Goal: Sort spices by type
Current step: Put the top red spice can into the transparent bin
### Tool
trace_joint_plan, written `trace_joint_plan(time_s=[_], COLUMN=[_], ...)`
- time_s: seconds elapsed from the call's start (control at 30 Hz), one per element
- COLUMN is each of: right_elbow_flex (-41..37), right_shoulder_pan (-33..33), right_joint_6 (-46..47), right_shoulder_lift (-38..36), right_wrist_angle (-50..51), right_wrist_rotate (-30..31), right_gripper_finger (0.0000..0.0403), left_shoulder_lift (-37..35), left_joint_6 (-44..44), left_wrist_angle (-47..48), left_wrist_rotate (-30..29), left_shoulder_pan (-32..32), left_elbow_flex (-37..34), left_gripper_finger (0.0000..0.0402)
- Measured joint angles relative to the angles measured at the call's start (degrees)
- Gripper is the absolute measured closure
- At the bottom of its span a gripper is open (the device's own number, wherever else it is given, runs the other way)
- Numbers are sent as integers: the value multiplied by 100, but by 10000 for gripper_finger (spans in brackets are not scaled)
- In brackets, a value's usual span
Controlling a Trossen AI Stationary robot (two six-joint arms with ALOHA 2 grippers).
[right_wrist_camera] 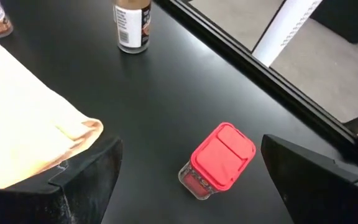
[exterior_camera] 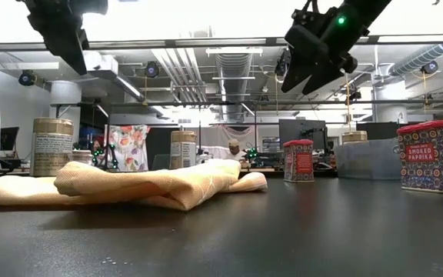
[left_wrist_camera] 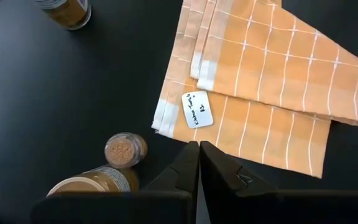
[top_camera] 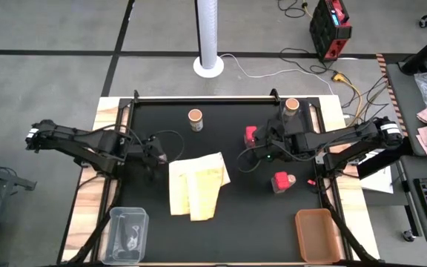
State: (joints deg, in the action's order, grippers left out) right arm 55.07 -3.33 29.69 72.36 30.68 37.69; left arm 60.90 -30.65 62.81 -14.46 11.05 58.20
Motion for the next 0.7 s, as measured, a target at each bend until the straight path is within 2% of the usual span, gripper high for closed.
trace_joint_plan(time_s=[0.1, 0.23, 0.4, 0.57, 0.7], right_elbow_flex=[0, -42, -191, -132, -54], right_shoulder_pan=[5, 194, 497, 889, 1082], right_joint_6=[153, 1235, 2051, 2242, 2289], right_shoulder_lift=[0, 37, 465, 1048, 1374], right_wrist_angle=[10, 10, 39, -3, -50], right_wrist_rotate=[1, 70, 280, 230, -189], right_gripper_finger=[29, 29, 29, 29, 29], left_shoulder_lift=[-8, -2, -4, -4, -4], left_joint_6=[12, 13, 61, 189, 303], left_wrist_angle=[0, -10, -33, -224, -351], left_wrist_rotate=[0, -85, -172, -217, -303], left_shoulder_pan=[0, 0, 0, 0, 0], left_elbow_flex=[-23, -48, -51, -55, -57], left_gripper_finger=[402, 402, 402, 402, 402])
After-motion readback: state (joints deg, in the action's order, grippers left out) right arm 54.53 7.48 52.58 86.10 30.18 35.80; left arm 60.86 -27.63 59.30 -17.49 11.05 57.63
